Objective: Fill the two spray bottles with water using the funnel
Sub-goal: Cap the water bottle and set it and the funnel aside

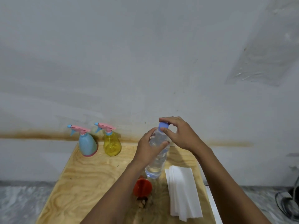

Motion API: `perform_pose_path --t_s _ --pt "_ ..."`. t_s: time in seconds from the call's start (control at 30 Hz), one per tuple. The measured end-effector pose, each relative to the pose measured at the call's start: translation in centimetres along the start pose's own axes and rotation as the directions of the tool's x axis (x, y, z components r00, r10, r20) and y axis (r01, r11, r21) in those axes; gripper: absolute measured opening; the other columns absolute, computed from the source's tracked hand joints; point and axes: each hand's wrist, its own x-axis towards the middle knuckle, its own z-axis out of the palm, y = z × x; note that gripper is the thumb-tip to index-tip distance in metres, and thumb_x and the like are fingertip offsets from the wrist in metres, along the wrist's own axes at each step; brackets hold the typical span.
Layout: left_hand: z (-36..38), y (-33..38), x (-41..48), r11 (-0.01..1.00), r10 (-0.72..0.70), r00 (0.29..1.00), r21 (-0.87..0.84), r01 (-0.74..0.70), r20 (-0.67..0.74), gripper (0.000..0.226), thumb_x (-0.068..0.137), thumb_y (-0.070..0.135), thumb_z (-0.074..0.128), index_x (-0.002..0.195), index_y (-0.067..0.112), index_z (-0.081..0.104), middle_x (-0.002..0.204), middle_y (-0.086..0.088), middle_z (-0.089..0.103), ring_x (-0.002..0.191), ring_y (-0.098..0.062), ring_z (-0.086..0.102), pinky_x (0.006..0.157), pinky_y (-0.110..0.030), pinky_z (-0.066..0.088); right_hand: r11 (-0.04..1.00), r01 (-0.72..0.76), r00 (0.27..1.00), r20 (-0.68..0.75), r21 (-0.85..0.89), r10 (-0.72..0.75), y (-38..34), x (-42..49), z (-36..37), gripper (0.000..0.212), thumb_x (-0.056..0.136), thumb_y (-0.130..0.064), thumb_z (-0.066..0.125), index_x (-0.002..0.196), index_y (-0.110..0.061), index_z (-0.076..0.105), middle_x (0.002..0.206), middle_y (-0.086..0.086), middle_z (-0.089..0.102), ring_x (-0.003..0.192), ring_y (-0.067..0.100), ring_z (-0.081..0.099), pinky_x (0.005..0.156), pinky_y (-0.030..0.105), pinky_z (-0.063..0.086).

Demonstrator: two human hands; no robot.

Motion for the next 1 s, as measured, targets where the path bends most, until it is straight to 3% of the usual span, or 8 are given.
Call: perform_pose_path --t_s 0.17,0.37,0.5,0.63,0.77,0.83,0.93,1.0 --pt "0.0 0.4 -0.2 1.0 0.015 1.0 0.001 -0.015 -0.011 0.064 0.075 0.047 0.081 0.132 0.032 0.056 0.122 0.013 0.064 0.117 -0.001 0.056 0.094 -0.023 0.048 0.998 -0.012 1.0 0.011 -0.054 0.012 -0.3 0.3 0.3 0.031 0.095 -0.036 0.061 0.126 -0.033 0.062 0.118 -0.014 0.062 0.092 -0.002 0.047 0.08 0.017 0.037" --pt "0.1 0.6 -0.4 0.999 0.047 0.999 0.0 -0.047 -0.019 0.053 0.076 0.046 0.079 0.124 0.038 0.059 0.113 0.013 0.065 0.112 -0.004 0.058 0.091 -0.028 0.052 0.995 -0.091 0.991 -0.106 -0.036 0.087 -0.5 0.0 1.7 0.033 0.09 -0.042 0.065 0.121 -0.03 0.065 0.109 -0.006 0.057 0.102 0.01 0.052 0.083 0.022 0.043" --pt "0.1 0.6 -0.4 0.999 0.047 0.999 -0.013 -0.047 -0.006 0.07 0.069 0.058 0.076 0.133 0.039 0.054 0.115 0.007 0.065 0.113 -0.009 0.059 0.089 -0.03 0.054 0.989 -0.147 0.968 -0.207 -0.013 0.141 -0.9 0.0 2.8 0.038 0.087 -0.045 0.068 0.12 -0.026 0.066 0.11 -0.002 0.057 0.101 0.011 0.055 0.085 0.022 0.045" --pt "0.0 0.6 -0.4 0.999 0.042 0.999 -0.018 -0.042 -0.014 0.059 0.075 0.047 0.08 0.129 0.039 0.058 0.112 0.013 0.064 0.11 -0.005 0.058 0.082 -0.025 0.049 0.996 -0.069 0.994 -0.076 0.056 0.073 -0.3 0.1 1.3 0.039 0.088 -0.042 0.068 0.125 -0.029 0.064 0.116 -0.012 0.061 0.1 0.002 0.051 0.086 0.019 0.043" --pt "0.0 0.3 -0.3 1.0 0.025 1.0 0.0 -0.025 -0.019 0.066 0.075 0.048 0.08 0.134 0.034 0.054 0.12 0.012 0.064 0.115 -0.002 0.056 0.091 -0.028 0.052 0.996 -0.013 1.0 0.004 0.088 0.013 0.5 -0.2 0.5 0.037 0.094 -0.031 0.063 0.131 -0.029 0.061 0.126 -0.013 0.063 0.109 0.0 0.051 0.089 0.017 0.045" --pt "0.1 0.3 -0.3 1.0 0.018 0.999 -0.009 -0.018 -0.027 0.067 0.075 0.048 0.08 0.135 0.033 0.054 0.12 0.011 0.064 0.116 -0.002 0.056 0.092 -0.027 0.052 0.996 -0.012 1.0 0.021 0.083 0.01 0.5 -0.2 0.7 0.036 0.096 -0.031 0.06 0.133 -0.03 0.059 0.124 -0.015 0.061 0.106 -0.003 0.048 0.083 0.012 0.04" --pt "0.1 0.6 -0.5 1.0 0.023 0.999 -0.018 -0.023 -0.028 0.06 0.075 0.047 0.08 0.129 0.034 0.057 0.116 0.012 0.064 0.113 -0.002 0.057 0.088 -0.026 0.052 0.996 -0.069 0.998 -0.009 0.049 0.07 0.1 0.0 1.6 0.037 0.097 -0.036 0.057 0.133 -0.033 0.056 0.113 -0.01 0.055 0.101 0.001 0.044 0.077 0.01 0.035" --pt "0.1 0.8 -0.5 0.999 0.025 0.999 -0.034 -0.026 -0.023 0.053 0.076 0.04 0.08 0.125 0.038 0.059 0.112 0.013 0.066 0.11 -0.001 0.058 0.085 -0.023 0.051 0.992 -0.12 0.984 -0.131 0.04 0.124 -0.3 -0.1 2.9 0.036 0.095 -0.038 0.061 0.129 -0.029 0.06 0.107 -0.004 0.053 0.106 0.009 0.045 0.081 0.015 0.036"
